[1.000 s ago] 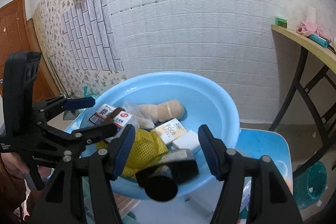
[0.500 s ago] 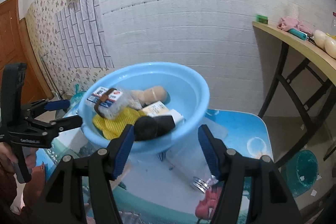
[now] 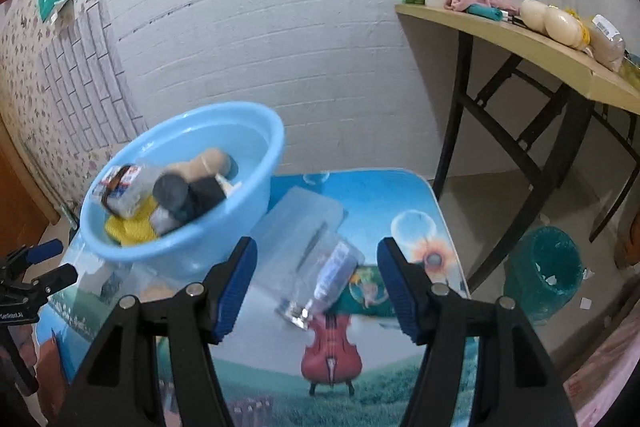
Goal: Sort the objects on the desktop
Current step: 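Grasp the toothpick box with the left tool while the right tool grasps the glass jar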
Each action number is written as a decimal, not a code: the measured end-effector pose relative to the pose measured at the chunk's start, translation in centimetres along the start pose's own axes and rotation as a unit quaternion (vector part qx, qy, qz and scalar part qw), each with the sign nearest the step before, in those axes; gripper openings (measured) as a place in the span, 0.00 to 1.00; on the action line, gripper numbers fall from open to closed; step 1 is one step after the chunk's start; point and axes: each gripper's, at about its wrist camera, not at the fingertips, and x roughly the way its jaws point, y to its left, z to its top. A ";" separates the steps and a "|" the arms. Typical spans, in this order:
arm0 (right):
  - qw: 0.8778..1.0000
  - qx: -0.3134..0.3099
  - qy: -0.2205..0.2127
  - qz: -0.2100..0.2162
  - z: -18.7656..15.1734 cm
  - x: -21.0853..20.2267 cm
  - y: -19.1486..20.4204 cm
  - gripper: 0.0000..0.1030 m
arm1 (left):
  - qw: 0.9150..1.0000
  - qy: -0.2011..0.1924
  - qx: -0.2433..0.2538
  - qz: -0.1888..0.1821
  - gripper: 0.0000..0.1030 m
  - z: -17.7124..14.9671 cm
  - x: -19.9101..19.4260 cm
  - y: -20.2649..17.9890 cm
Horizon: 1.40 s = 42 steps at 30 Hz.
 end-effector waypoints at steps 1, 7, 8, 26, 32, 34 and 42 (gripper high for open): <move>1.000 -0.003 0.003 0.004 -0.4 0.0 0.0 0.61 | 1.000 0.005 0.002 -0.001 0.89 -0.4 0.1 -0.2; 0.999 -0.019 0.025 0.014 -2.5 0.1 0.4 0.61 | 1.000 0.025 -0.005 -0.011 0.89 -1.8 0.7 -0.9; 0.999 -0.020 0.028 0.014 -2.8 0.1 0.4 0.61 | 1.000 0.027 -0.005 -0.015 0.89 -1.9 0.8 -1.1; 0.998 -0.018 0.059 0.023 -4.2 2.1 0.3 0.61 | 0.995 0.079 0.022 -0.053 0.89 -2.6 5.9 -5.9; 0.997 -0.018 0.070 0.015 -3.9 4.0 1.4 0.60 | 0.995 0.073 0.024 -0.058 0.68 -2.3 5.9 -5.8; 0.997 -0.004 0.078 0.014 -3.6 4.7 1.0 0.60 | 0.996 0.072 0.023 -0.057 0.68 -2.3 5.9 -5.6; 0.996 0.007 0.086 0.017 -3.6 5.5 0.7 0.33 | 0.997 0.065 0.012 -0.045 0.66 -2.5 4.9 -4.0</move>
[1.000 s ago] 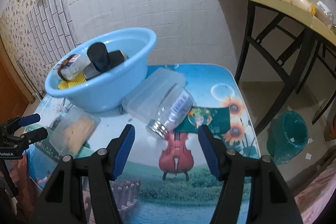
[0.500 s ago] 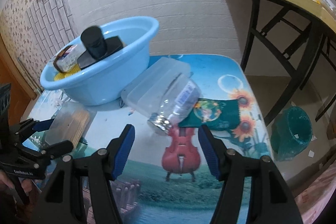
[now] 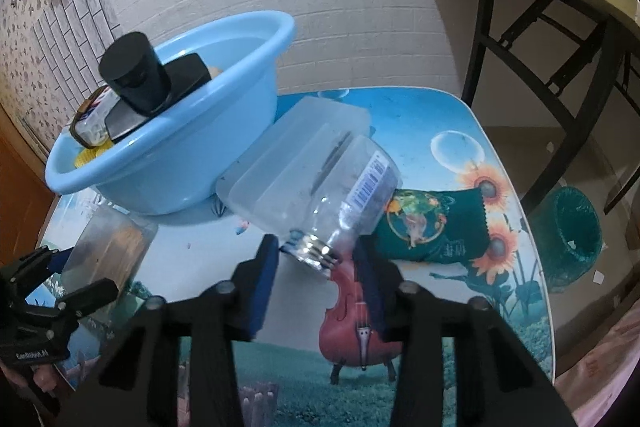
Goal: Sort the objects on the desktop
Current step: 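Grasp the toothpick box with the left tool while the right tool grasps the glass jar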
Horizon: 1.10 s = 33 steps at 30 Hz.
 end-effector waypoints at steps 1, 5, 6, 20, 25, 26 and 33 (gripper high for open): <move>1.000 -0.003 0.000 0.003 -0.1 -0.2 0.0 0.31 | 1.000 -0.001 -0.002 0.001 0.66 -0.1 -0.2 0.2; 1.000 -0.015 0.003 0.018 -0.7 -1.0 0.1 0.31 | 1.000 -0.004 -0.010 0.005 0.66 -0.9 -0.9 1.0; 1.000 -0.020 0.003 0.022 -0.9 -1.3 0.3 0.31 | 1.000 -0.005 -0.011 0.006 0.66 -1.2 -1.0 1.2; 0.992 -0.094 0.023 0.079 -5.6 -5.1 3.7 0.30 | 0.999 -0.014 -0.028 0.018 0.65 -4.2 -4.0 2.8; 0.989 -0.118 0.033 0.085 -6.7 -5.7 4.4 0.30 | 0.999 -0.014 -0.030 0.028 0.65 -4.9 -4.5 3.3; 0.989 -0.119 0.032 0.079 -6.9 -5.9 4.3 0.30 | 0.999 -0.014 -0.030 0.031 0.65 -5.0 -4.6 3.4; 0.994 -0.092 0.037 0.037 -6.7 -6.1 2.0 0.31 | 0.999 -0.016 -0.024 0.038 0.65 -5.2 -4.4 3.4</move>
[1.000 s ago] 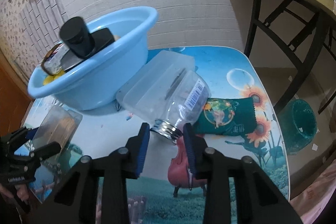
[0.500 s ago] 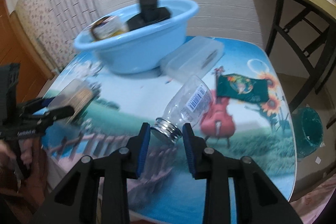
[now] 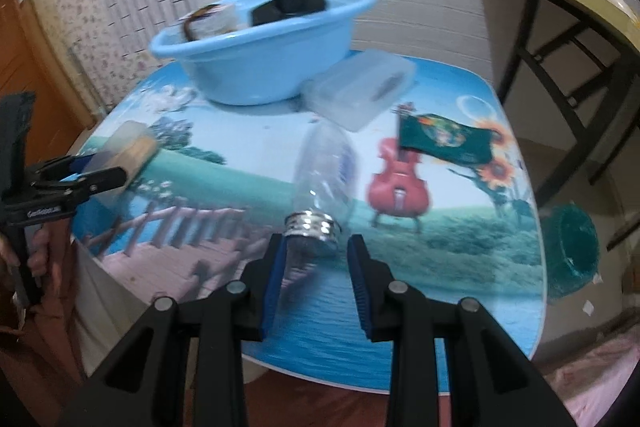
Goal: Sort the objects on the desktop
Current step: 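Grasp the toothpick box with the left tool while the right tool grasps the glass jar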
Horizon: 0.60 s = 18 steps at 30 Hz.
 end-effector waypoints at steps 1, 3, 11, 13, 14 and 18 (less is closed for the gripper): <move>1.000 0.008 -0.001 -0.001 0.1 0.0 -0.3 0.31 | 1.000 0.003 0.002 0.004 0.65 0.0 0.1 0.0; 1.000 0.012 -0.005 0.001 0.2 -0.1 -0.5 0.31 | 1.000 0.002 0.004 0.008 0.65 -0.1 0.3 -0.1; 1.000 -0.008 -0.019 -0.007 1.3 0.9 0.6 0.47 | 0.999 -0.012 0.033 0.033 0.65 -0.2 0.8 -0.6; 1.000 -0.008 -0.019 -0.007 1.6 1.5 0.6 0.47 | 0.998 -0.015 0.044 0.041 0.65 -0.3 0.9 -0.9; 1.000 -0.010 -0.017 -0.007 1.7 1.9 0.7 0.47 | 0.998 -0.017 0.045 0.041 0.66 -0.3 1.0 -0.9; 1.000 -0.019 -0.003 -0.018 1.6 3.4 1.1 0.48 | 0.998 -0.015 0.056 0.032 0.80 -0.3 1.2 -1.1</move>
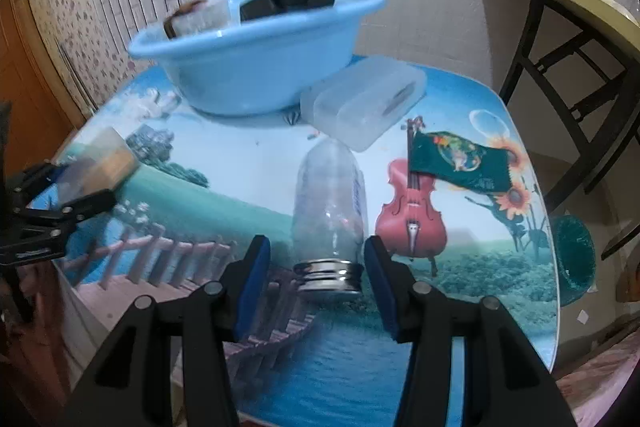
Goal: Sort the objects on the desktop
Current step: 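Grasp the toothpick box with the left tool while the right tool grasps the glass jar, then lift the toothpick box and glass jar into the basin and release both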
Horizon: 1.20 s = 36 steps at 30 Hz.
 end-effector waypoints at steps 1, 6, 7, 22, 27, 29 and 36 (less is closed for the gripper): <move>1.000 -0.006 -0.008 -0.007 -0.1 0.1 0.2 0.48 | 1.000 0.000 0.004 0.000 0.81 0.0 0.0 -0.1; 1.000 -0.008 -0.020 -0.013 -0.2 0.4 0.3 0.69 | 1.000 0.001 0.006 -0.004 0.94 -0.2 0.2 -0.4; 1.000 -0.003 -0.019 -0.016 -0.3 0.5 0.1 0.82 | 1.000 0.003 0.007 -0.005 0.97 -0.2 0.3 -0.4; 0.999 0.007 -0.044 -0.024 -1.3 0.8 -0.3 1.00 | 1.000 -0.004 0.004 -0.002 1.00 -0.7 0.1 -0.5; 0.998 0.012 -0.046 -0.032 -1.4 0.6 -0.2 1.00 | 1.000 -0.009 0.004 -0.001 1.00 -0.9 -0.1 -0.5; 0.998 0.009 -0.051 -0.029 -1.6 0.4 0.0 0.95 | 1.000 -0.012 0.004 -0.002 1.00 -1.0 -0.2 -0.6; 0.998 -0.009 -0.057 -0.014 -1.3 0.4 0.5 0.84 | 1.000 -0.025 0.009 -0.006 0.78 -1.0 -0.5 -0.6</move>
